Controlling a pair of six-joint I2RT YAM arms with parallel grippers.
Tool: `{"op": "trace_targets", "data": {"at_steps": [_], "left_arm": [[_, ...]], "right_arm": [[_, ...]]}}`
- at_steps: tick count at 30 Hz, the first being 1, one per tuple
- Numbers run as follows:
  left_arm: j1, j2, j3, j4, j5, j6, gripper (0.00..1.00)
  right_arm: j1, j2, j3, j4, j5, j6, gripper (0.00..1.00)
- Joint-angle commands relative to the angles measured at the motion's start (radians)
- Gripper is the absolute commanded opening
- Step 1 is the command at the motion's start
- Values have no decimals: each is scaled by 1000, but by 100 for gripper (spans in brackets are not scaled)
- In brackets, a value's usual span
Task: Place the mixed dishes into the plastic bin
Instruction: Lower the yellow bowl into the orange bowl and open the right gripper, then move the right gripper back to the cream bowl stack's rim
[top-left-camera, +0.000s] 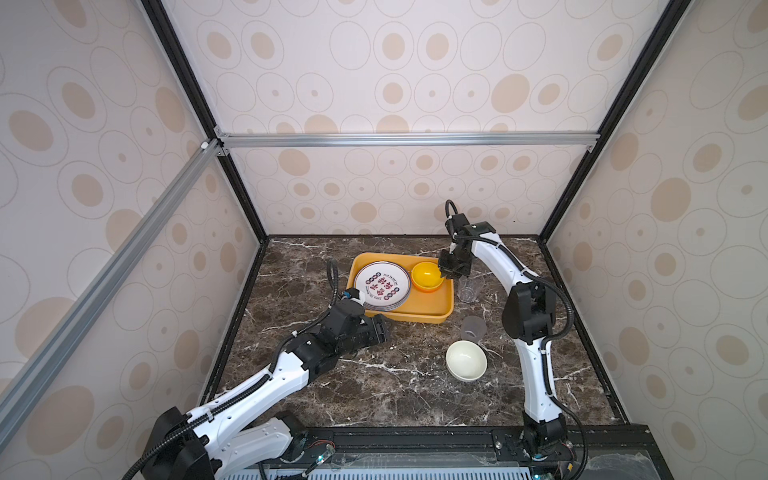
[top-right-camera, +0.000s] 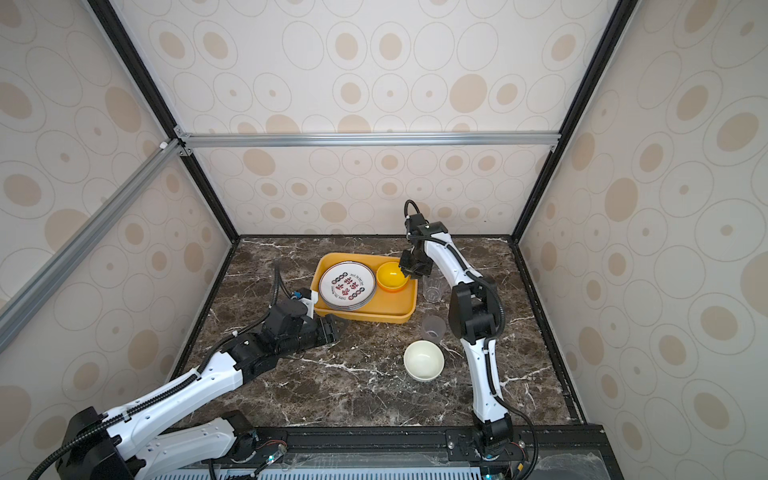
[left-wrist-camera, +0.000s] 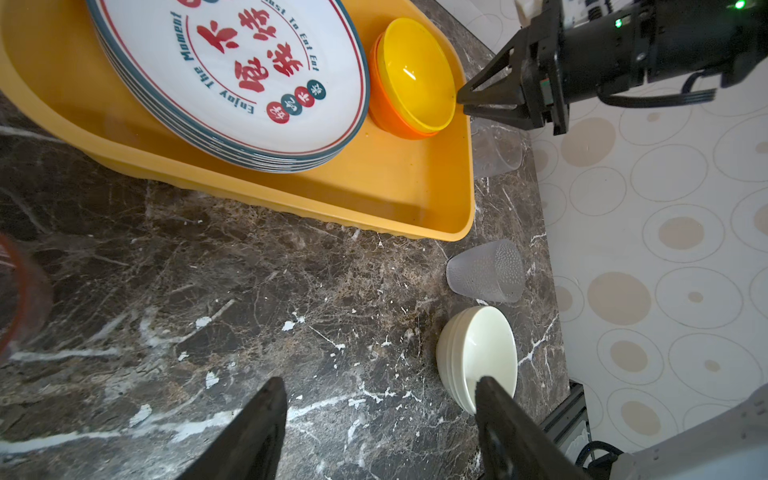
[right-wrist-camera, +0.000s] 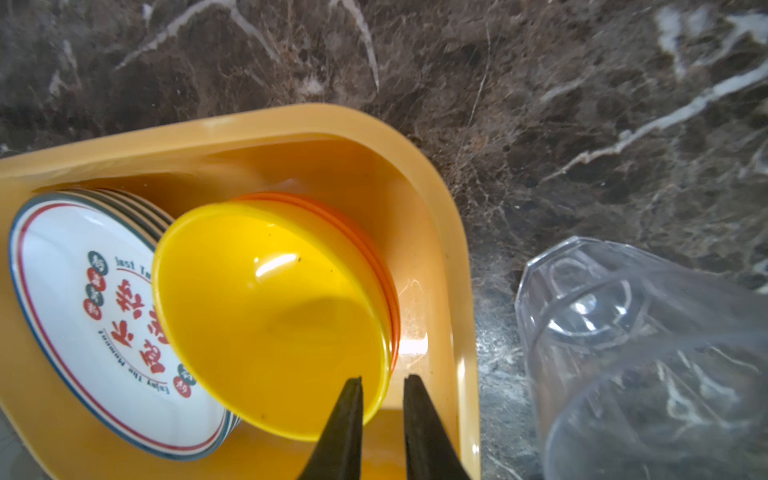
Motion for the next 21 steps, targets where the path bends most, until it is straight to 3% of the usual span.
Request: {"op": "trace_targets", "data": {"at_steps": [1, 9, 21], "left_arm": [[7, -16, -8, 26, 14, -14, 71], [7, 7, -8, 66, 75, 1, 71], [-47, 115, 52, 106, 142, 45, 71]], "right_arm": [[0, -96, -56, 14, 12, -4, 24], [7, -256, -239, 79, -32, -19, 29], [7, -635, -664, 145, -73, -55, 37]]}}
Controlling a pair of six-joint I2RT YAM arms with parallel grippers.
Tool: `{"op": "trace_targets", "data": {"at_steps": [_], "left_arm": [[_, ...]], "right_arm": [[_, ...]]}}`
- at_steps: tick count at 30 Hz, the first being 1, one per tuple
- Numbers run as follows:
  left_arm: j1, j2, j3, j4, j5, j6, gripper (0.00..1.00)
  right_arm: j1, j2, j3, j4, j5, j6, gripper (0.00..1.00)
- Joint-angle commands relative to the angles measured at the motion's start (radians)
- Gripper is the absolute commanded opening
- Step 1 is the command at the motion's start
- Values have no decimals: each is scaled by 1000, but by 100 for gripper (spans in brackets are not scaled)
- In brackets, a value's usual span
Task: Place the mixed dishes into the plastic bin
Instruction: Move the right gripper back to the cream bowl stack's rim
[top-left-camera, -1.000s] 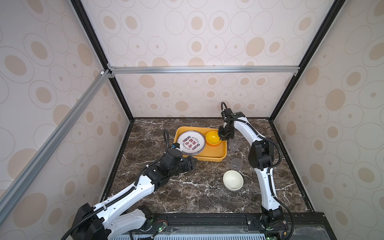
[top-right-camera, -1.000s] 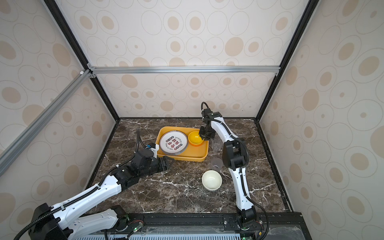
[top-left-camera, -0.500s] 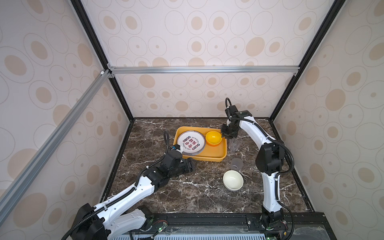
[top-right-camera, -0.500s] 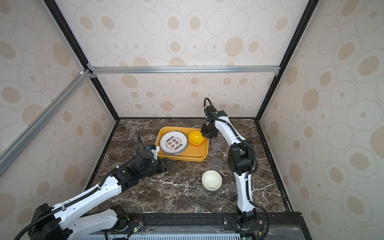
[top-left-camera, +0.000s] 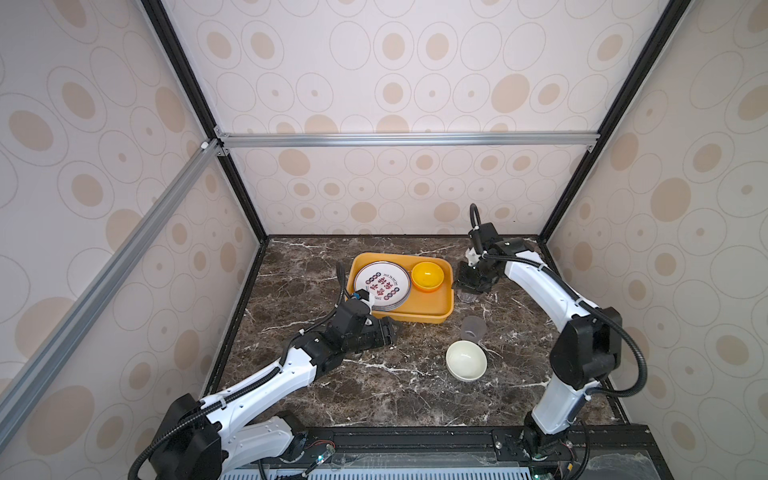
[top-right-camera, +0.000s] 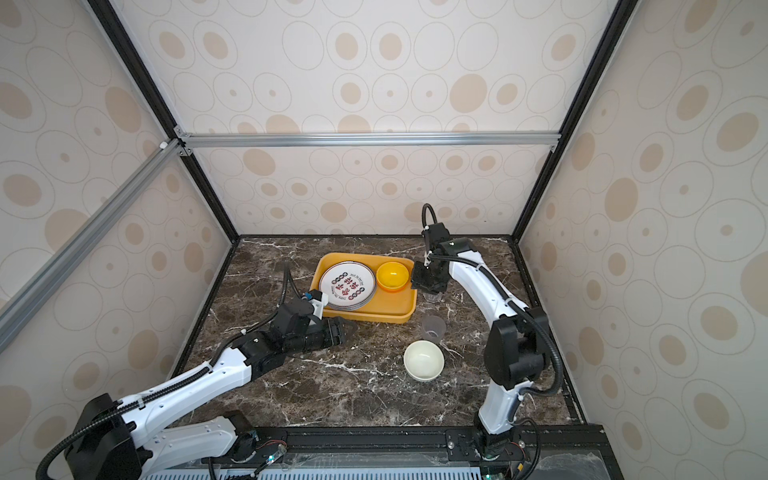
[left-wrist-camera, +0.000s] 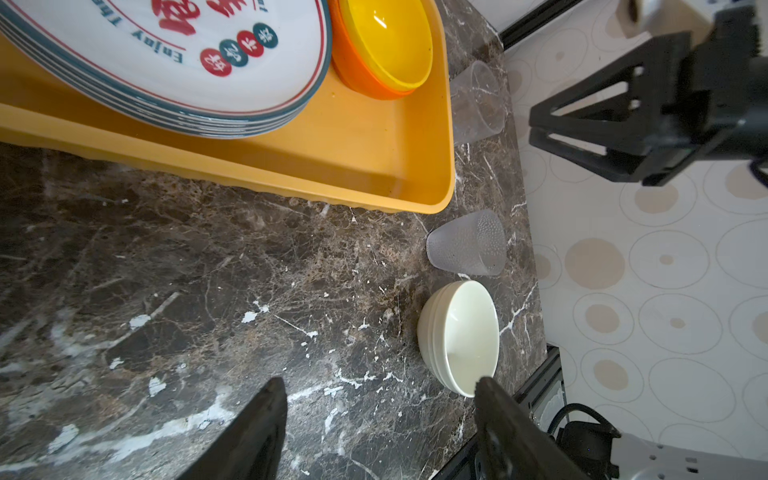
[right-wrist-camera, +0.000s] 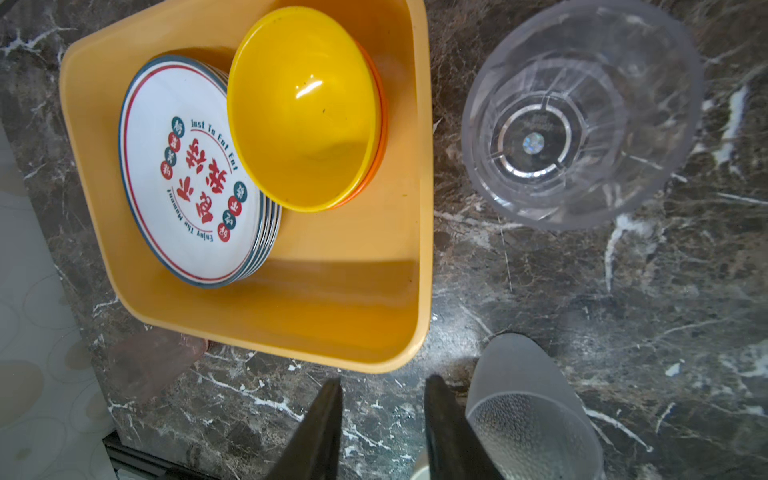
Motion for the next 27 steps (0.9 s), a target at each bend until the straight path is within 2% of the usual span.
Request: {"op": "trace_targets", "data": {"at_steps": [1, 11, 20, 27], "left_arm": [[-27, 42, 64, 31, 24, 34, 71], [-107, 167, 173, 5, 38, 91, 70], [-171, 239, 259, -81, -1, 152, 68], [-208, 291, 312, -127, -27, 187, 67]], "right_arm": [[6, -104, -97, 1, -12, -23, 38], [-1, -360, -359, -39, -12, -20, 44], [-7, -515, -571, -67, -4, 29, 45], [-8, -572, -682, -71, 14, 69, 46]]}}
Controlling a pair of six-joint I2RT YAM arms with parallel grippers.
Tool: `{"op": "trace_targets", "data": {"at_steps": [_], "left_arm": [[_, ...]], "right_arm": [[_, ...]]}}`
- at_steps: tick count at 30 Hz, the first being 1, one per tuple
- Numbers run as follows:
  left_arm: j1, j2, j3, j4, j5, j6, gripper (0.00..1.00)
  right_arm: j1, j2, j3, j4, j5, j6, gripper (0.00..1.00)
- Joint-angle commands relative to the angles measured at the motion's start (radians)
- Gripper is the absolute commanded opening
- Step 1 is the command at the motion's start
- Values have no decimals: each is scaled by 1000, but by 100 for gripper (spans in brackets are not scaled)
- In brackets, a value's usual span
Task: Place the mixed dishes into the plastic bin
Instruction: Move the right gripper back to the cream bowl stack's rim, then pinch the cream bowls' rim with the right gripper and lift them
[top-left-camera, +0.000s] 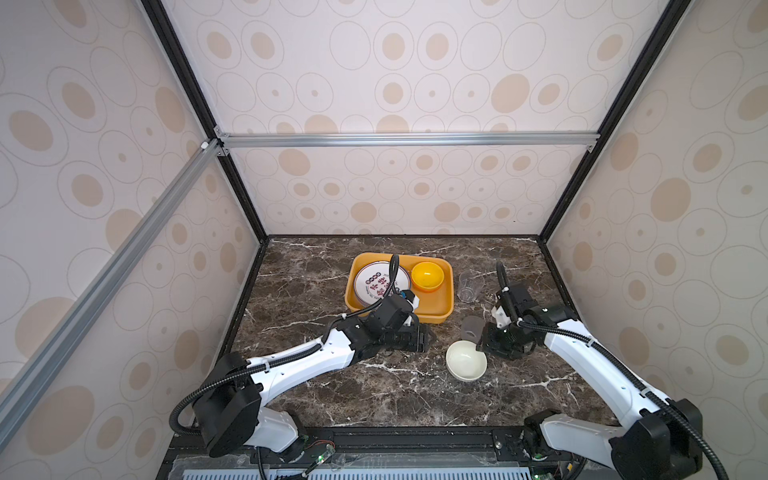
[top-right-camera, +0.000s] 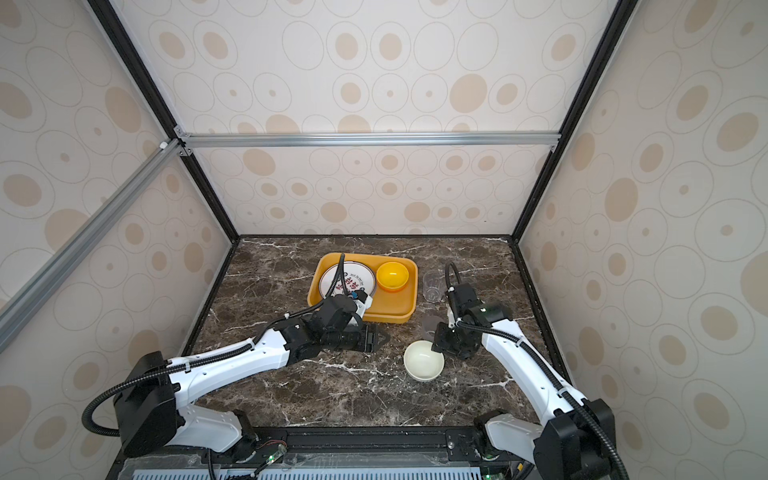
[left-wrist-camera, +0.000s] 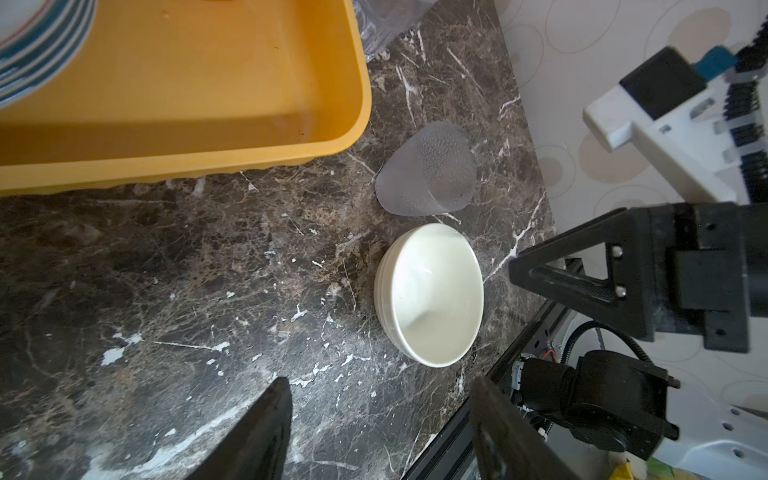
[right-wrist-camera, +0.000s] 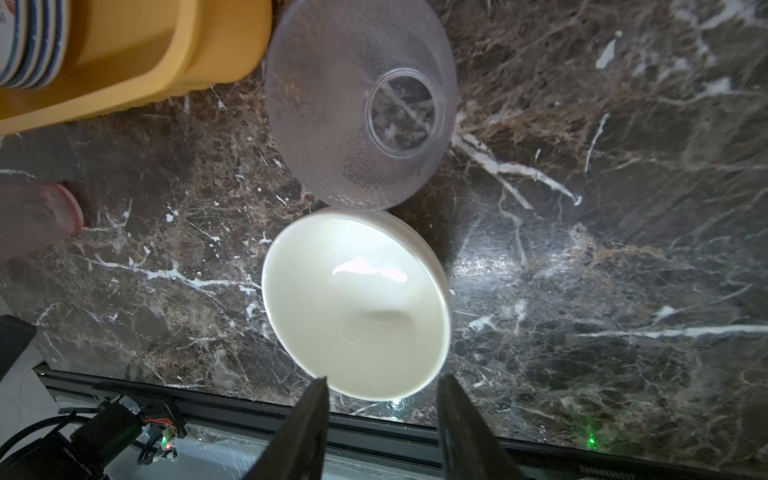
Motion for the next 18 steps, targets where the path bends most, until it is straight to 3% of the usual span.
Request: {"op": "trace_targets", "data": {"at_steps": [1, 18], "left_arm": [[-21, 22, 54, -51, -31, 46, 67], [-32, 54, 66, -53, -33, 55, 67]], "right_arm": [[-5, -22, -43, -25, 30, 34, 45], [-6, 34, -161, 77, 27, 82, 39]]}}
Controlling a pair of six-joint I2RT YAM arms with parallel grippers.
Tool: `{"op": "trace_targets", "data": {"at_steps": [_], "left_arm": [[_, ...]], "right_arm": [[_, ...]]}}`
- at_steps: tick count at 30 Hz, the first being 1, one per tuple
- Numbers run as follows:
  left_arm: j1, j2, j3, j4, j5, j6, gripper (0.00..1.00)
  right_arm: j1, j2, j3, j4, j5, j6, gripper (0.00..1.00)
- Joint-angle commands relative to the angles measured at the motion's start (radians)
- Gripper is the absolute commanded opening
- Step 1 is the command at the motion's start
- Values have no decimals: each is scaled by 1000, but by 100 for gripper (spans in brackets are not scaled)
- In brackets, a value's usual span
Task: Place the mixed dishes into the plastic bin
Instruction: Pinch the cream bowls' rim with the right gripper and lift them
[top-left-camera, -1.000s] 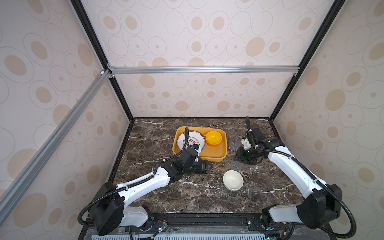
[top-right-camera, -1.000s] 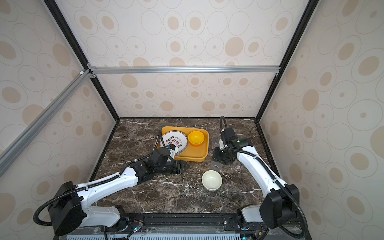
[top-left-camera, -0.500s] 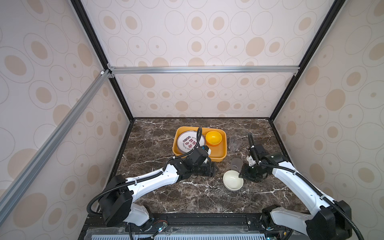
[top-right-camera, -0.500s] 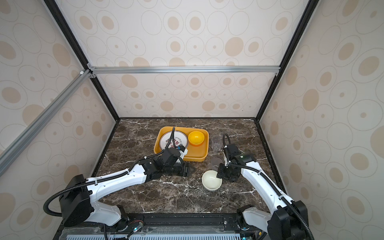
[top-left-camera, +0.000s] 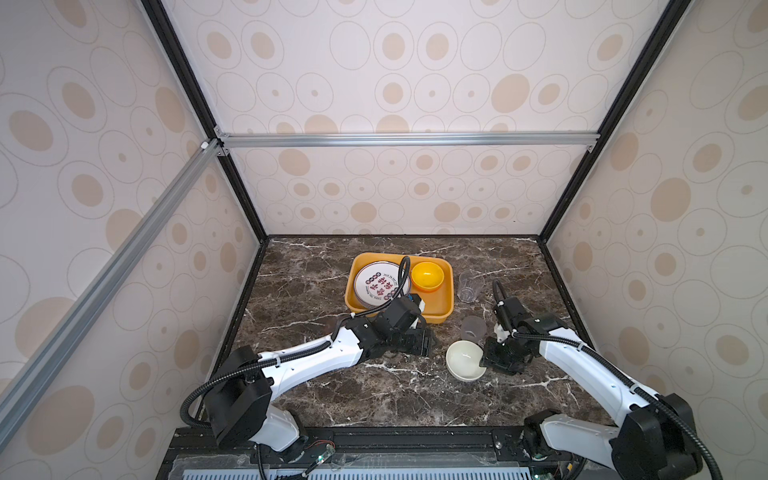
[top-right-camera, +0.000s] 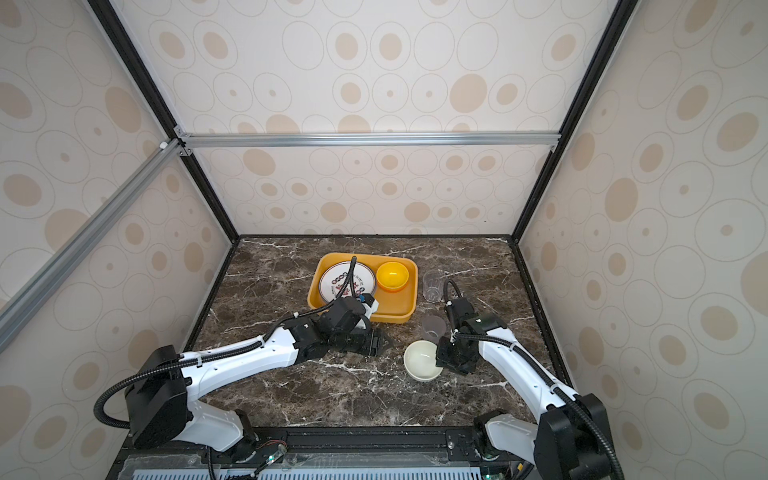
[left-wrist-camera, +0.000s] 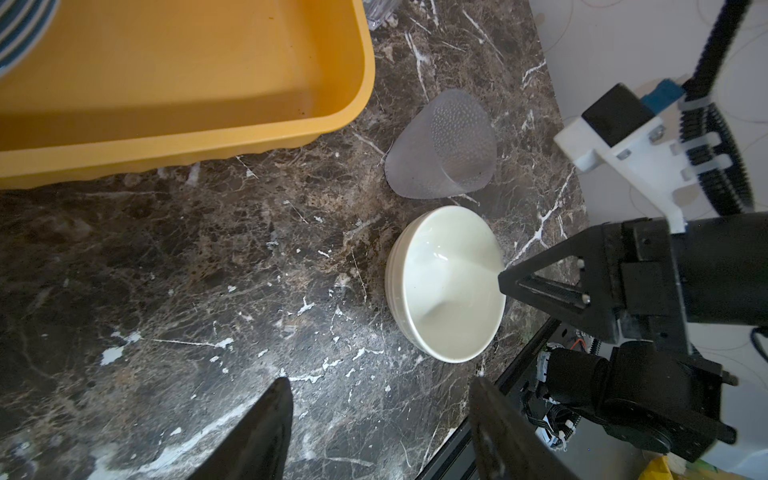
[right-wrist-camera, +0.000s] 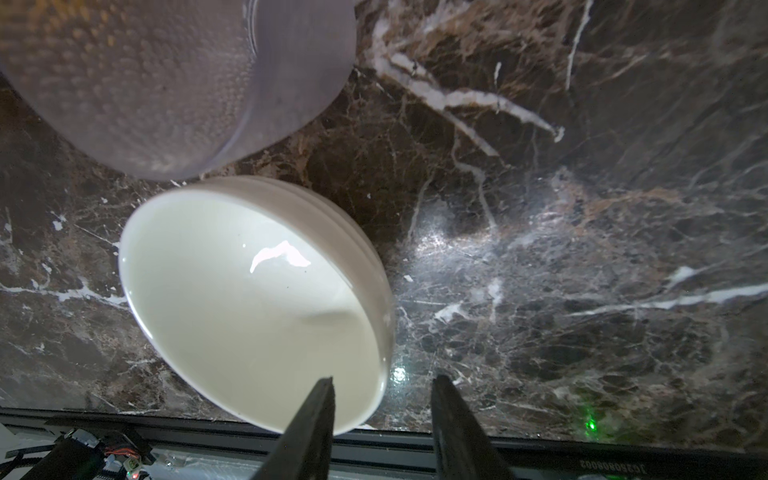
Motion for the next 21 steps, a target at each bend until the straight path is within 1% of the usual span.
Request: {"op": "trace_targets", "data": {"at_steps": [1, 10, 13, 21], "left_arm": [[-10, 8, 38, -17, -14, 23, 67], [-10, 8, 26, -11, -18, 15, 66], [-10, 5, 19, -9, -21, 14, 66], [-9, -6, 11, -5, -29, 9, 66]], "right_arm": [[-5, 26, -22, 25, 3, 22, 37], [-5, 60, -51, 71, -6, 28, 24], [-6, 65, -62, 81, -9, 30, 22], [-5, 59, -58, 59, 3, 9, 11]]}}
